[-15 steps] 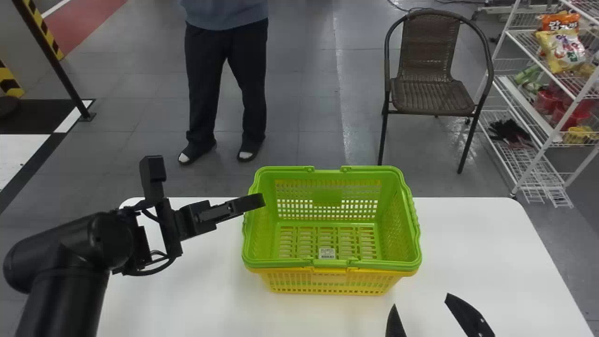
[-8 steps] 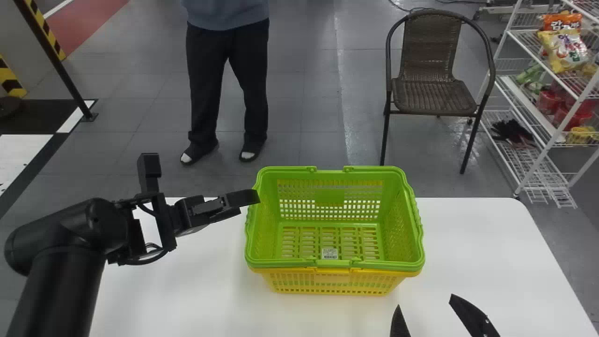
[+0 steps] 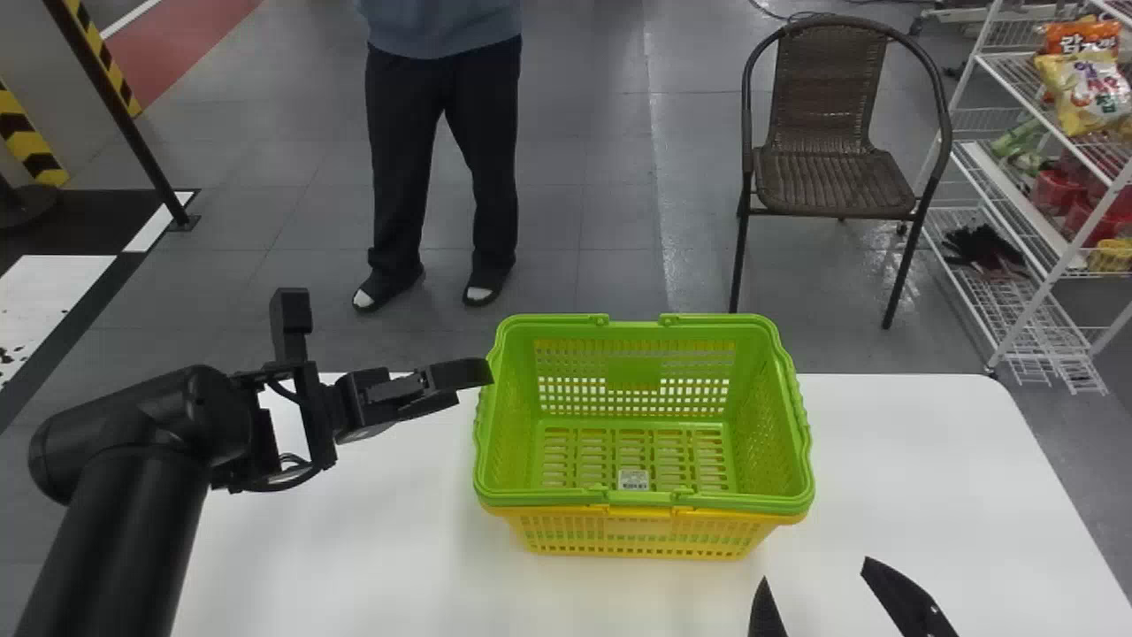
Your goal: Grasp handle with right gripper to insert into left gripper then lift and swing left to center
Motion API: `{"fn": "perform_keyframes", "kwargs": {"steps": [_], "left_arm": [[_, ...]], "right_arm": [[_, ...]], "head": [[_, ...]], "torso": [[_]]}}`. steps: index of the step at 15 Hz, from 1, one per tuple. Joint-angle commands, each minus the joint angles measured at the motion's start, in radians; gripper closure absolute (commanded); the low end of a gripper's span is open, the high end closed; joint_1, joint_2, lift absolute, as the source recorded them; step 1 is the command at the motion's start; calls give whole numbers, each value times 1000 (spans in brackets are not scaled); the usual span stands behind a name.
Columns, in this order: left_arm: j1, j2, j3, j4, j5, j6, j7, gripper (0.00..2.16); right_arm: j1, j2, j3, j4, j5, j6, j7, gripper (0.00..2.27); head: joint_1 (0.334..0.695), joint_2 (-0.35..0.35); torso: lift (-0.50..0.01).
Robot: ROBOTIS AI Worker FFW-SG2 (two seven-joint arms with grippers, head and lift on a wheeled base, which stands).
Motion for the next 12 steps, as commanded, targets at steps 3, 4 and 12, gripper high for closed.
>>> {"fn": "perform_keyframes", "kwargs": {"steps": [3,4,12], "left_arm": [[-2,-5,-23,6,6,6,-15,137],[-2,-6,-33,6,6,9,-21,137],[-4,-9,-39,-2,23,15,-33,137]], "right_arm": [[0,0,-2,3,0,0,0,103],[0,0,-3,5,0,0,-1,103],[0,0,-11,12,-2,-3,-1,103]], "head": [[695,75],[695,71],[695,41]], "torso": [[0],[0],[0]]}}
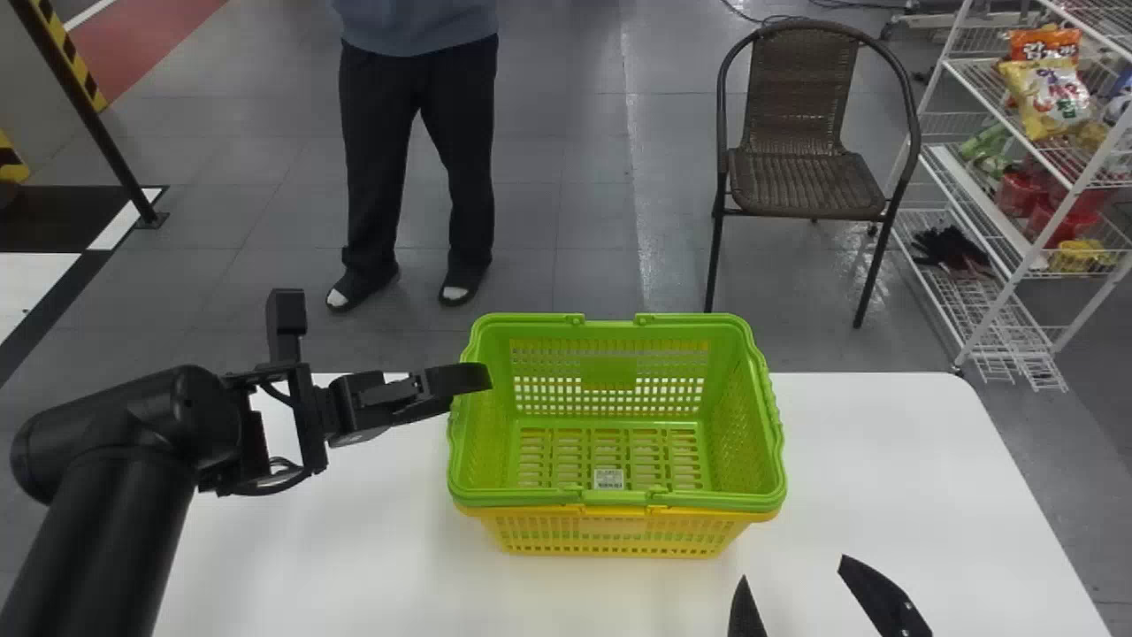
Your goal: Grasp handle with right gripper to insert into left gripper then lift and swing left to center
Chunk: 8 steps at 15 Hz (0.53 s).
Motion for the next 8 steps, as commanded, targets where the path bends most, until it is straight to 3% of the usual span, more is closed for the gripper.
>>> {"fn": "perform_keyframes", "kwargs": {"steps": [1,8], "left_arm": [[-1,1,5,-6,9,9,-4,137],[-14,3,9,-66,91,154,-27,137]], "right_arm": [[-1,0,-1,4,-1,-1,0,103],[-5,2,-5,9,-1,-1,0,103]], "head": [[695,39],[695,20]], "torso": [[0],[0]]}}
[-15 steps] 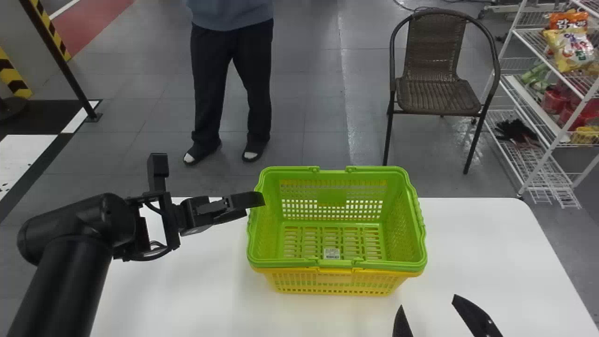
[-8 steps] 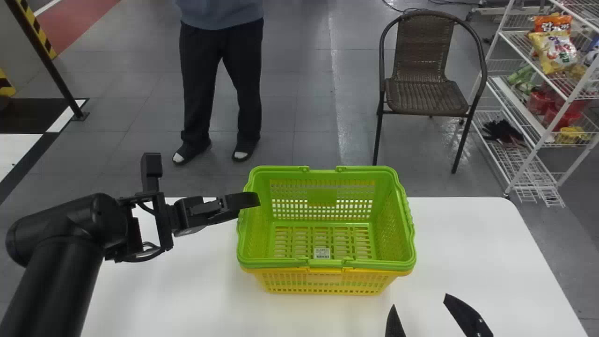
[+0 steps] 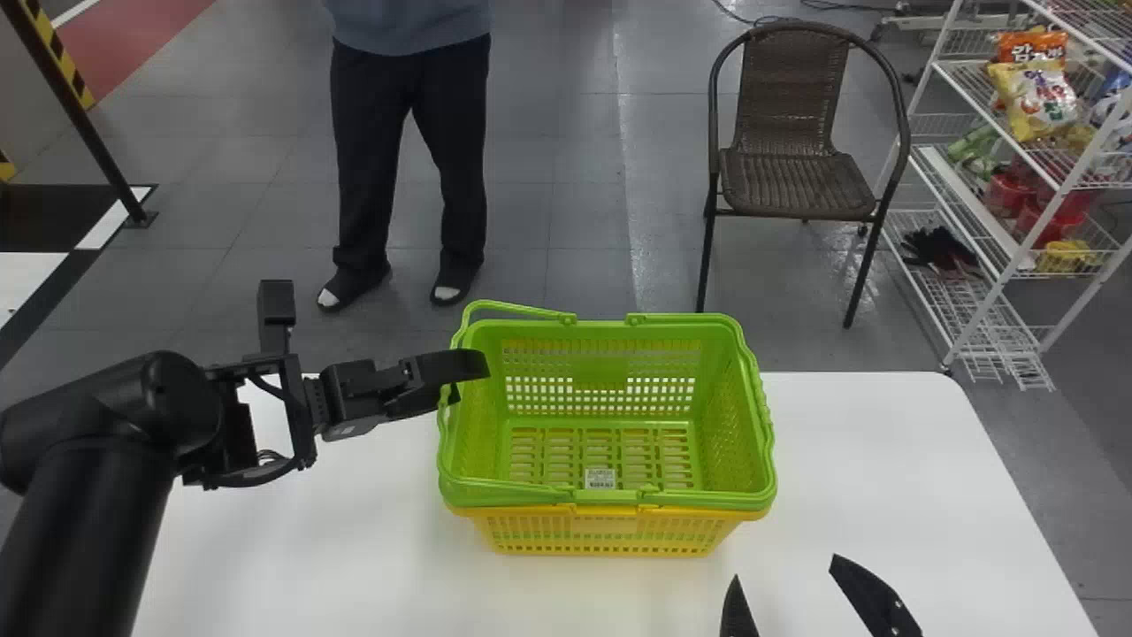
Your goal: Grasp handle with right gripper to insert into left gripper then lift and swing left to center
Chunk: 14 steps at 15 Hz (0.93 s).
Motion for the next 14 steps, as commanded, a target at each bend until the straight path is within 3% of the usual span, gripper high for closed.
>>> {"fn": "perform_keyframes", "kwargs": {"steps": [1,14], "left_arm": [[-5,-1,-3,-33,33,68,-1,137],[-86,-19,-91,-54,96,225,-24,137]], "right_arm": [[0,0,-1,2,-1,-3,-1,103],[-1,12,-66,0,-15,-21,-1,93]], "head": [[695,15],[695,-81]], "torso": [[0],[0]]}}
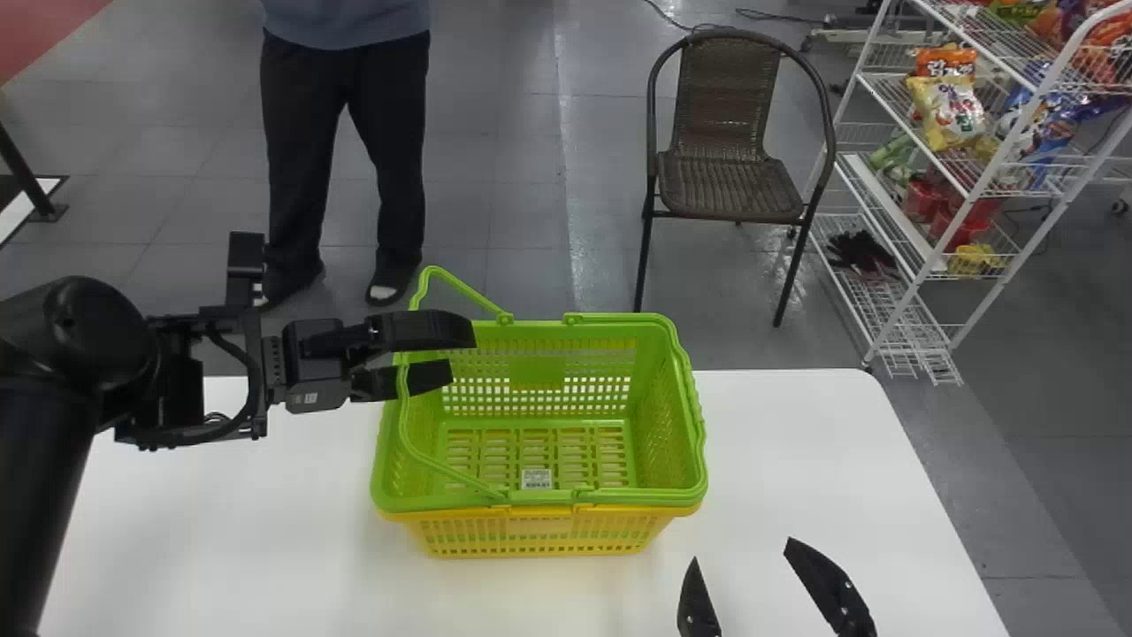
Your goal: Grasp handle with right gripper to insert into left gripper then lift and swing left to center
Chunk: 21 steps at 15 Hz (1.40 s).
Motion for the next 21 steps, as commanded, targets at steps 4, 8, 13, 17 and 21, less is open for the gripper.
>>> {"fn": "perform_keyframes", "kwargs": {"steps": [4,8,13,17,21], "left_arm": [[-21,-25,-32,-5,0,10,3,137],[-40,-31,-49,-5,0,10,8,137],[-44,-37,-52,-2,-2,10,8,137],[-51,-43,-53,0,-2,10,8,137],[-52,-46,-57,0,-2,10,8,137]], "right_arm": [[-23,6,-65,-23,-22,3,0,103],[-50,6,-99,-38,-28,31,0,512],[-93,6,-114,-49,7,190,0,2020],[-164,4,-114,-34,70,285,-5,2219],[-251,1,-91,29,138,331,-23,2219]], "head": [[695,-132],[695,-181],[695,-206],[695,-216],[695,-218]], "torso": [[0],[0],[0],[0],[0]]}}
